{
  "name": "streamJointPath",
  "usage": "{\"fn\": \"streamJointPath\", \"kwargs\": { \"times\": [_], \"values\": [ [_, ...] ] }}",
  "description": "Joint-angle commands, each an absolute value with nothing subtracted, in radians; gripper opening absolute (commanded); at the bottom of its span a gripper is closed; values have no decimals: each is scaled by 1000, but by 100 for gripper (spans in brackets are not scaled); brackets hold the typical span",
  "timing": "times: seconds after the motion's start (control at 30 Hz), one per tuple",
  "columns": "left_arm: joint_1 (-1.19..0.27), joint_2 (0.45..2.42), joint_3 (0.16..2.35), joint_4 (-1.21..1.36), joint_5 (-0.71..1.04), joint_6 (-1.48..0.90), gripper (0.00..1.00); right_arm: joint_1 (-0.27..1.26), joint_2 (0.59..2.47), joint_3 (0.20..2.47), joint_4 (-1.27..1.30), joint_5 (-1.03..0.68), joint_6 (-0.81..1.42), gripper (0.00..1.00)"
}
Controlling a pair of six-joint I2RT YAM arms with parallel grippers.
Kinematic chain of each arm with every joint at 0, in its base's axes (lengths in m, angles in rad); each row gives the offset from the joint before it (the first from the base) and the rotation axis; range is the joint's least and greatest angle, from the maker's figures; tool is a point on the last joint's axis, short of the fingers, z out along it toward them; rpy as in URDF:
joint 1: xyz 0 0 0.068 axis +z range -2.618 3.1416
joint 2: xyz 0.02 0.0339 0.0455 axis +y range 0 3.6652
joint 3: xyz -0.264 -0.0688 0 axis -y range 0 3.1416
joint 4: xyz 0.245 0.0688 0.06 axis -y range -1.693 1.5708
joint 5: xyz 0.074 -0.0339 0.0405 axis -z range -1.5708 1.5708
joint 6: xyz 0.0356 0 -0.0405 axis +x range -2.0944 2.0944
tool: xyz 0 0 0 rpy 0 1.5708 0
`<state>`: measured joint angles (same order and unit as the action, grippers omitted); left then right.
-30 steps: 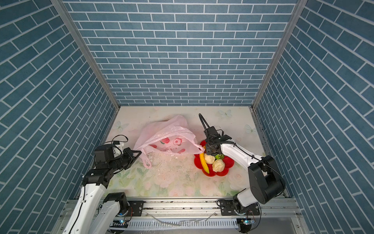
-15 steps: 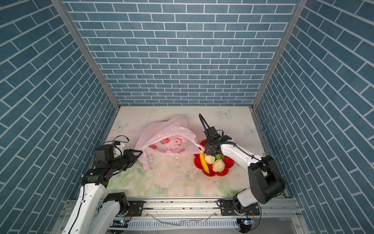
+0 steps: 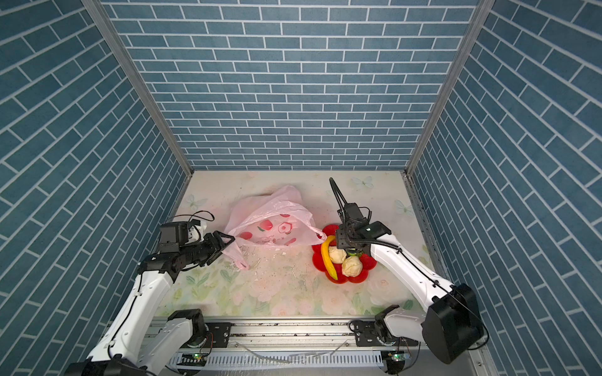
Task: Take the fake fruits out of the plastic bag
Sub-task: 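Carry the red apple over the red plate and open the right gripper, then move the right gripper back into the bag mouth toward the lemon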
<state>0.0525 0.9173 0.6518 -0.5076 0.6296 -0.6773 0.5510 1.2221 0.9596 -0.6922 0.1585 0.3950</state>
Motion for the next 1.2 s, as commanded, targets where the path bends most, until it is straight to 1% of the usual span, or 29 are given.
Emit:
{"fn": "streamJointPath", "kwargs": {
  "times": [0.0,0.03,0.1,0.2,0.23,0.33,0.47,0.57,0.7,0.83,0.97,1.17],
  "values": [
    [49,958,682,-410,656,-661,54,574,1166,1022,-757,141,378,66],
    [49,969,681,-384,662,-672,46,590,1152,1033,-763,143,373,65],
    [49,983,681,-343,671,-691,34,624,1130,1055,-769,154,371,65],
    [49,989,684,-305,676,-712,19,705,1101,1098,-770,184,356,63],
    [49,988,685,-295,679,-719,14,742,1095,1115,-766,193,347,62],
    [48,975,690,-279,688,-739,6,828,1088,1158,-729,206,324,60],
    [49,935,694,-282,703,-766,2,928,1109,1190,-602,193,312,58],
    [48,895,694,-310,707,-772,1,986,1182,1209,-480,178,331,54],
    [49,858,694,-340,715,-770,1,1044,1341,1226,-275,158,363,45],
    [49,847,678,-350,729,-771,1,1066,1516,1259,-105,187,392,33],
    [49,830,667,-357,742,-774,1,1068,1669,1316,-49,255,424,24],
    [49,808,661,-387,760,-762,1,1067,1827,1409,-13,260,454,21]
  ]
}}
